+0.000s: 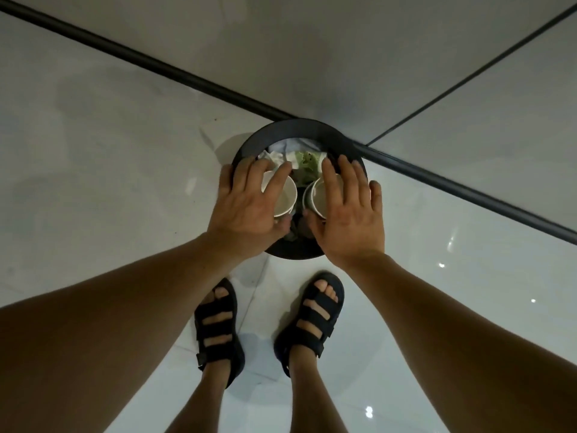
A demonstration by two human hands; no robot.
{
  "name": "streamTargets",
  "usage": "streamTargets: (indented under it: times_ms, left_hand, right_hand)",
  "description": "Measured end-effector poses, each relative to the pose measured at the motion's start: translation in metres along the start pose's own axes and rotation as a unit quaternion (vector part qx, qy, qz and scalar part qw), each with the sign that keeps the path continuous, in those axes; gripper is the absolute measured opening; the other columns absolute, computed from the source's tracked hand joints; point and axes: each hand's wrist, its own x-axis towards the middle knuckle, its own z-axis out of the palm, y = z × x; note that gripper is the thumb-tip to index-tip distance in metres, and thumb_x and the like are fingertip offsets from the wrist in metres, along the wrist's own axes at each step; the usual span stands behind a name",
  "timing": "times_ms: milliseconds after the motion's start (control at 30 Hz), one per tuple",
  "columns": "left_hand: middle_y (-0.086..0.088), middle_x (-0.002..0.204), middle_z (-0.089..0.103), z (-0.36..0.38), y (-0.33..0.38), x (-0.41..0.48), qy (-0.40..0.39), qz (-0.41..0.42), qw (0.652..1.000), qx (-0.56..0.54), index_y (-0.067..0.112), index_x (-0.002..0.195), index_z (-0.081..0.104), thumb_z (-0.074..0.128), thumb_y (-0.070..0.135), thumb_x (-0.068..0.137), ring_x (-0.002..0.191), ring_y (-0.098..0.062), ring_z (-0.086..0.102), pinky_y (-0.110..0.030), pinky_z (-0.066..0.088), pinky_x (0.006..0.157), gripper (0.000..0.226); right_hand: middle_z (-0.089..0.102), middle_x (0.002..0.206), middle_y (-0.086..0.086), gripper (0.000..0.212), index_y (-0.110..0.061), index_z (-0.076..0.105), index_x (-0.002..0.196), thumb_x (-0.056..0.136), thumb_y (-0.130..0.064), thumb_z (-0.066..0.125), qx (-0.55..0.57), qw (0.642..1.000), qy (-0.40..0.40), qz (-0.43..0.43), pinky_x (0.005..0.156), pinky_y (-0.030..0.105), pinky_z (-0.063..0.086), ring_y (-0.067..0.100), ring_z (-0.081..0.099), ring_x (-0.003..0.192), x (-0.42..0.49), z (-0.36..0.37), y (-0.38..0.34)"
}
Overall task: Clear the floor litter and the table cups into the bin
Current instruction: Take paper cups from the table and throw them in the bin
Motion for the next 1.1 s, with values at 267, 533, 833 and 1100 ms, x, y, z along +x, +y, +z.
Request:
streamTargets:
  times_ms: [267,533,833,1100]
  left_hand:
    - [-0.013,0.16,0.007,0.028,-0.001,-0.009,-0.037,0.021,0.998,0.052,0.021,0.154,0.01,0.027,0.07,0.085,0.148,-0.031,-0.002,-0.053,0.005,0.117,0.086]
    - [-0.009,0.161,-0.004,-0.038,0.0,-0.011,-0.067,0.009,0.997,0.028,0.023,0.153,-0.001,0.021,0.07,0.084,0.147,-0.032,-0.008,-0.059,0.009,0.113,0.086]
    - [-0.005,0.161,0.0,-0.212,0.035,-0.014,-0.095,0.029,0.995,0.027,0.025,0.152,0.002,0.012,0.071,0.082,0.147,-0.031,-0.004,-0.057,0.018,0.113,0.085]
    - [0.001,0.16,0.0,-0.354,0.102,-0.062,-0.103,0.145,0.984,0.034,0.031,0.15,0.003,0.025,0.07,0.085,0.146,-0.028,-0.003,-0.059,0.017,0.111,0.079]
  right_hand:
    - [-0.017,0.162,0.007,0.092,-0.024,-0.014,0.154,0.087,-0.066,0.032,-0.038,0.995,-0.088,0.009,0.119,0.056,-0.001,0.026,-0.023,0.147,-0.006,0.018,0.005]
    - [-0.013,0.163,0.004,0.1,-0.028,-0.013,0.153,0.083,-0.068,0.046,0.008,0.994,-0.109,0.009,0.116,0.056,-0.001,0.025,-0.022,0.147,-0.017,-0.029,-0.005]
    - [-0.025,0.16,0.0,0.091,-0.035,-0.021,0.149,0.085,-0.079,0.026,0.038,0.986,-0.129,0.098,0.116,0.057,-0.005,0.023,-0.032,0.143,-0.054,-0.187,-0.02]
    - [-0.024,0.16,-0.002,0.091,-0.039,-0.021,0.149,0.08,-0.085,0.015,0.086,0.961,-0.093,0.247,0.115,0.059,0.0,0.022,-0.028,0.145,-0.162,-0.345,-0.045]
